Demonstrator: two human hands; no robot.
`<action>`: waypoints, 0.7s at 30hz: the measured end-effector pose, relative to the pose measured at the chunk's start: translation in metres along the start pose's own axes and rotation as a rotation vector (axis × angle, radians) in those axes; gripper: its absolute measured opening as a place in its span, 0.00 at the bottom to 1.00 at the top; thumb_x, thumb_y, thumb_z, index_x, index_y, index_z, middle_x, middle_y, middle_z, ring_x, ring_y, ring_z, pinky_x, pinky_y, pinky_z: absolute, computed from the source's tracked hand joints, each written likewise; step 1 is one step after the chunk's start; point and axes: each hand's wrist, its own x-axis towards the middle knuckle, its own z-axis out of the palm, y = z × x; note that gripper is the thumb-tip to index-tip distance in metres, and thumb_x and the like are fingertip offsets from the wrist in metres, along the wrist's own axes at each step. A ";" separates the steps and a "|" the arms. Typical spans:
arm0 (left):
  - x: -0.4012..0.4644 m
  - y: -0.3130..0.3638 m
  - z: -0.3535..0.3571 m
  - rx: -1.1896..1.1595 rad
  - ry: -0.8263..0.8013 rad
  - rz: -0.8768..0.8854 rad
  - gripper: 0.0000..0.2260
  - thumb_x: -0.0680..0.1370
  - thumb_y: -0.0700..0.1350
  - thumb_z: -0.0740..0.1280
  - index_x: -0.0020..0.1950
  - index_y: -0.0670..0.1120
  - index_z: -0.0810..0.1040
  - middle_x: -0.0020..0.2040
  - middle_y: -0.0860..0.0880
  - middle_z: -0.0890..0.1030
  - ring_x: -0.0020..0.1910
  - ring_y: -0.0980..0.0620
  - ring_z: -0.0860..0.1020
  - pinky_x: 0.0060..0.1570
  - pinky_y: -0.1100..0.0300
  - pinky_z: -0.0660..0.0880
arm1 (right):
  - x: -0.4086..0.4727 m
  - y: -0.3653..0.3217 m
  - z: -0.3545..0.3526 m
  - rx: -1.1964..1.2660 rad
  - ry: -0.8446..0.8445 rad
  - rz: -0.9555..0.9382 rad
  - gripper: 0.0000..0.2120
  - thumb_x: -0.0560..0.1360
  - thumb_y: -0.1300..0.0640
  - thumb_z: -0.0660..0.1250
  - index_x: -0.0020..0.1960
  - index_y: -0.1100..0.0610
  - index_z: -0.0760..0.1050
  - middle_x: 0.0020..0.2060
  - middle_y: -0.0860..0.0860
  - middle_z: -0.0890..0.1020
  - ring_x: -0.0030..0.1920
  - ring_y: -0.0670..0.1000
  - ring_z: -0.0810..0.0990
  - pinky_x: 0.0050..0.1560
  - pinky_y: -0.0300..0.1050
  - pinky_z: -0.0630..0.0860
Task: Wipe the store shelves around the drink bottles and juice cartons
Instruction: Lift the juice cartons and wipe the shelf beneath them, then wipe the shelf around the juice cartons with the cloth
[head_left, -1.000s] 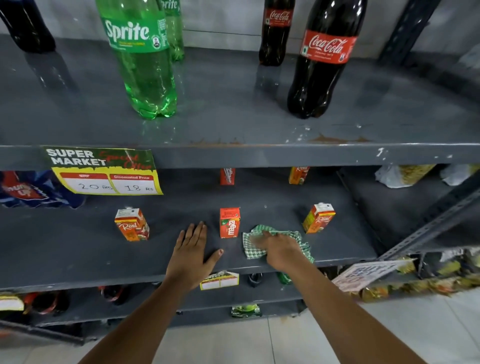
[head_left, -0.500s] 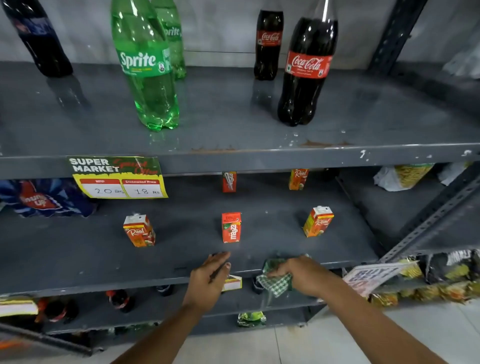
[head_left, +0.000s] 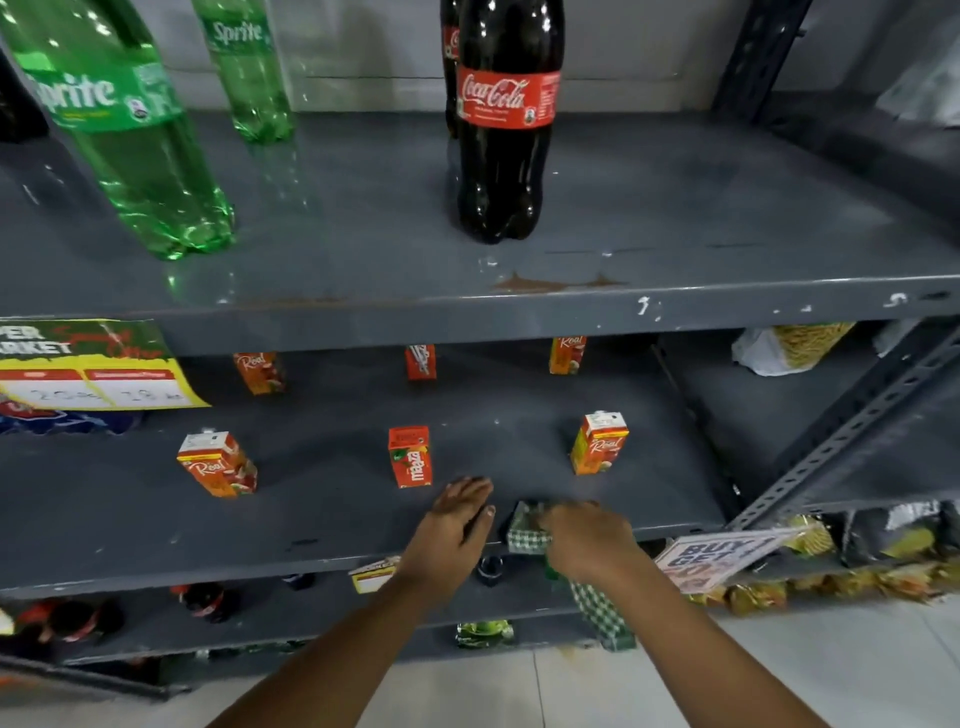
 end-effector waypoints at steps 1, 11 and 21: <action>0.009 0.000 0.003 0.072 -0.013 0.015 0.22 0.82 0.52 0.55 0.72 0.43 0.72 0.71 0.46 0.73 0.74 0.48 0.65 0.74 0.62 0.50 | -0.001 0.003 -0.006 0.062 0.023 0.016 0.18 0.73 0.61 0.60 0.60 0.53 0.76 0.57 0.57 0.80 0.56 0.61 0.78 0.50 0.53 0.76; 0.027 -0.010 0.021 0.451 -0.061 0.101 0.26 0.83 0.53 0.47 0.77 0.42 0.63 0.77 0.46 0.65 0.76 0.45 0.60 0.75 0.53 0.47 | 0.012 0.027 0.009 0.158 0.026 0.008 0.31 0.72 0.65 0.58 0.73 0.47 0.61 0.75 0.53 0.62 0.62 0.62 0.75 0.58 0.53 0.75; 0.035 -0.007 0.027 0.377 -0.010 0.115 0.29 0.82 0.60 0.47 0.76 0.44 0.65 0.77 0.48 0.65 0.77 0.48 0.58 0.76 0.53 0.46 | -0.025 0.130 -0.043 0.471 0.116 0.145 0.27 0.70 0.66 0.58 0.63 0.45 0.75 0.52 0.56 0.84 0.44 0.55 0.82 0.37 0.40 0.73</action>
